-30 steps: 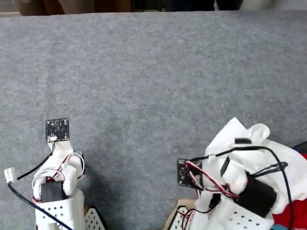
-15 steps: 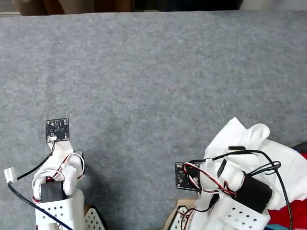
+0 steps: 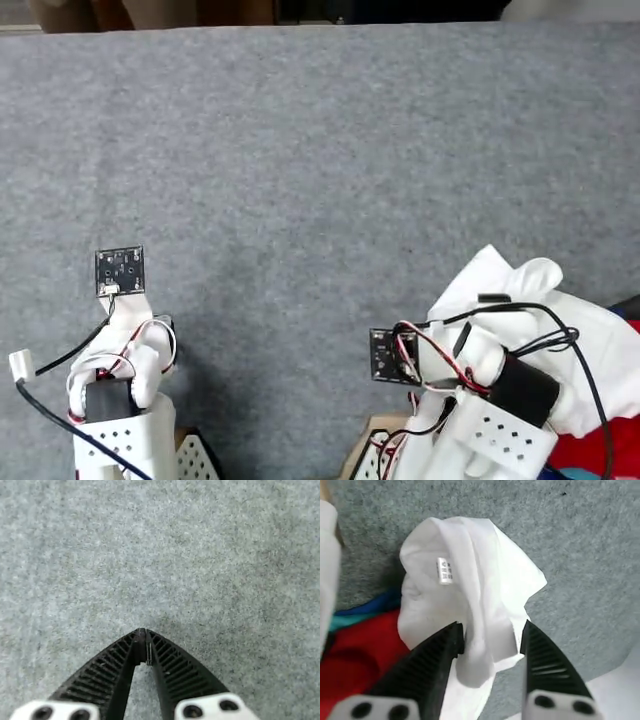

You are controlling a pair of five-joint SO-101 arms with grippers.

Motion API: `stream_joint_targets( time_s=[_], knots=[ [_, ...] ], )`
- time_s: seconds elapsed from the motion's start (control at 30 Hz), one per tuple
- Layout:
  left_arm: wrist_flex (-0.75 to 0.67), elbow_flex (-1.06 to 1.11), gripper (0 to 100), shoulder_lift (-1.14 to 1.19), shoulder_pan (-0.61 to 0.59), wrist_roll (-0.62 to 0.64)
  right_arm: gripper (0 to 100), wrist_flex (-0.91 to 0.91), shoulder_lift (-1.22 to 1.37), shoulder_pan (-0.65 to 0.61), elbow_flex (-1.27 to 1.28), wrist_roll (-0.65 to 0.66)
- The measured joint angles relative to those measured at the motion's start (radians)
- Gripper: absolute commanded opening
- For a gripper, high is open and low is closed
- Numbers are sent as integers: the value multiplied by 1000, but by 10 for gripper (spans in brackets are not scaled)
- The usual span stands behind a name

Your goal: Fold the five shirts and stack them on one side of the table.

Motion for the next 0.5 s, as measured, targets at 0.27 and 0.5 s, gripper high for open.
stream_joint_targets(
  time_s=[0.27, 0.5],
  knots=[
    [0, 0, 21, 0, 0, 0, 163, -78, 0, 0, 84, 0],
    [0, 0, 21, 0, 0, 0, 37, -81, 0, 0, 94, 2]
  ],
)
